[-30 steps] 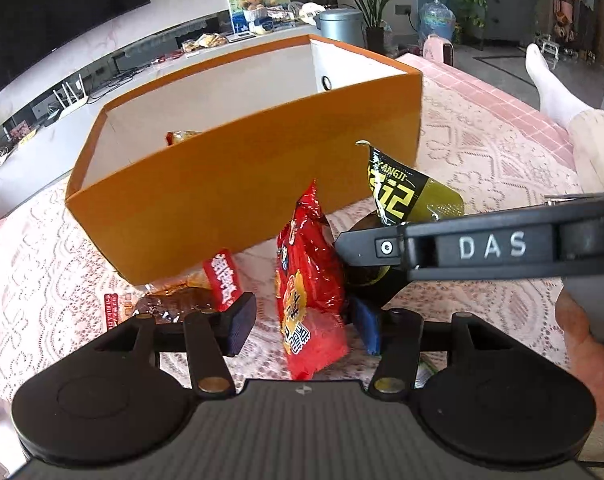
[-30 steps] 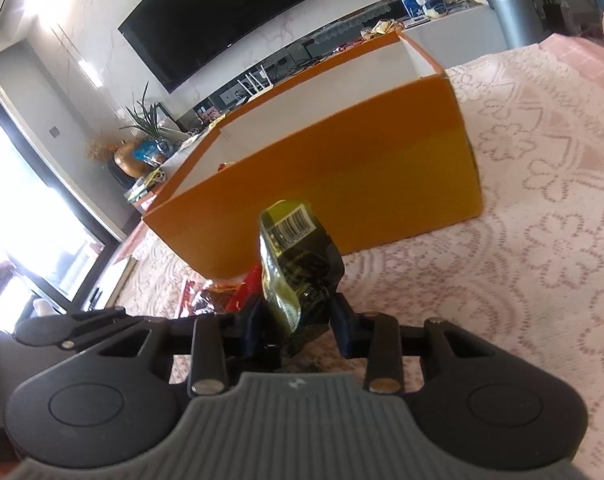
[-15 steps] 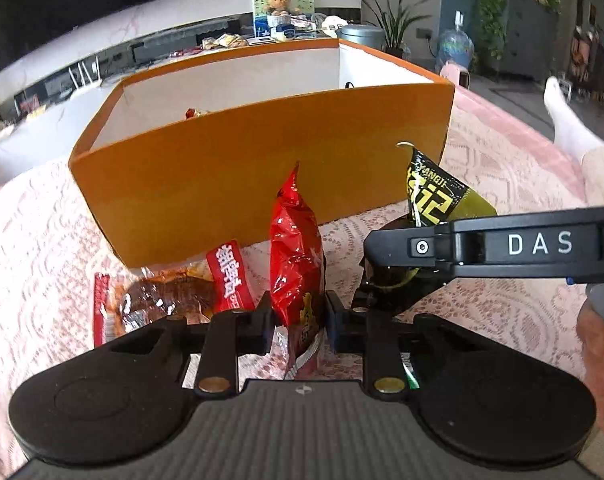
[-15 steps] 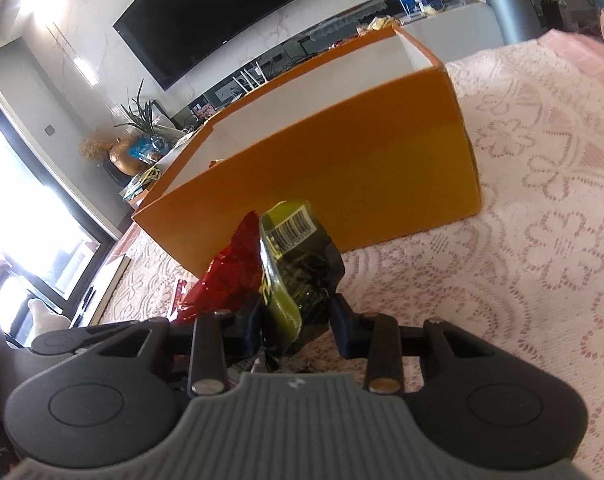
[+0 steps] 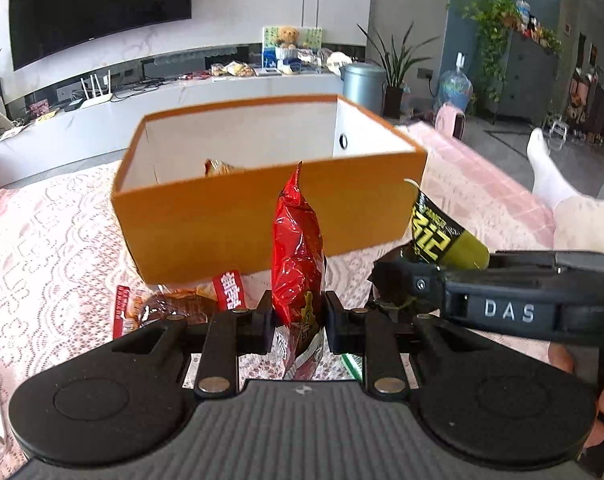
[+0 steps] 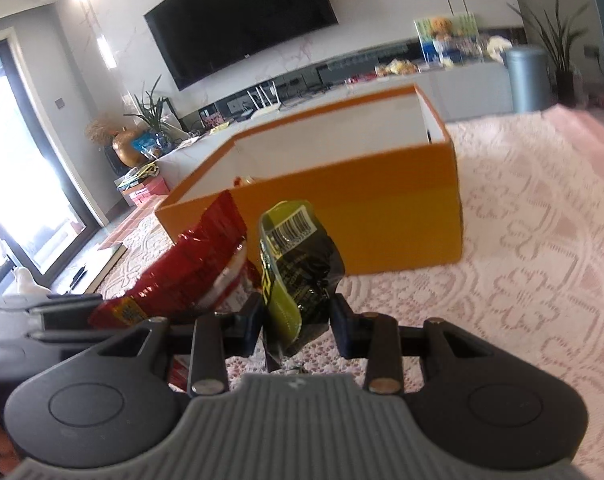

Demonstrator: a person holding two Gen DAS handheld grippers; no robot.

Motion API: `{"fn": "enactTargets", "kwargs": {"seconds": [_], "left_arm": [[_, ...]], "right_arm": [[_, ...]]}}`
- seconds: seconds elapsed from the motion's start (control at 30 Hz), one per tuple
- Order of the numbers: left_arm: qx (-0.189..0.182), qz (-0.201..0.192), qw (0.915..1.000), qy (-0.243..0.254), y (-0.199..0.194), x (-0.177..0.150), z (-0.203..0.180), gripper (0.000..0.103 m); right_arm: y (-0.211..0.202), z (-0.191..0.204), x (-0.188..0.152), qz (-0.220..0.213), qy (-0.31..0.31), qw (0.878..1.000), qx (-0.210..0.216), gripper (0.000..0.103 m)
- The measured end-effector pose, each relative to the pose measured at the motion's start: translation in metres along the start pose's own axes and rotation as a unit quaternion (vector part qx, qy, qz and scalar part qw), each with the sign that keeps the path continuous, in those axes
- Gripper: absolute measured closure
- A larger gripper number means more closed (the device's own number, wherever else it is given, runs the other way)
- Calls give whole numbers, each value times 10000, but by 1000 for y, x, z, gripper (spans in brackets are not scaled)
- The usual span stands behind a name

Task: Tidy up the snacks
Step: 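Lift red chip bag with left gripper while right gripper carries dark snack bag over box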

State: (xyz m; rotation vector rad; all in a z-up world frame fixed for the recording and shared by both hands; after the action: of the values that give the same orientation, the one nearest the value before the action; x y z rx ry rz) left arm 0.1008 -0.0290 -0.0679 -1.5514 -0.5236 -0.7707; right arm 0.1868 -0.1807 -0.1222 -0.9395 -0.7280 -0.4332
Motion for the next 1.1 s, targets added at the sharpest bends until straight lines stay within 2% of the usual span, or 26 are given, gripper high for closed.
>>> {"fn": "enactTargets", "kwargs": {"seconds": [0.3, 0.57, 0.77, 1.1], "left_arm": [[-118, -193, 9989, -401, -23, 31, 10, 76], [-196, -401, 9981, -435, -32, 69, 19, 76], [-318, -476, 9970, -529, -27, 97, 28, 76], [-449, -405, 9960, -651, 4, 125, 42, 76]], "right_arm": [[-29, 14, 21, -289, -359, 9989, -131, 69], [-41, 24, 64, -460, -703, 9962, -230, 69], [-33, 34, 102, -517, -1114, 9917, -371, 69], [-1, 27, 153, -376, -1254, 9891, -674, 69]]}}
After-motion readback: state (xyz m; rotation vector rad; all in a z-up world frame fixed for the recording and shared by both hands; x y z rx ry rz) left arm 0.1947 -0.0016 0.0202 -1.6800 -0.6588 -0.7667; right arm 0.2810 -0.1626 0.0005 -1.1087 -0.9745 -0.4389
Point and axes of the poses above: each gripper's, at about its wrist camera, not at the fingertips, and y roughly the way its jaws point, z to its left, x to its top, the point moved 3 cm from there along y, roughly the way its jaws point, and after that the axes turned 2 degrees about z, right-handed, at the moved point
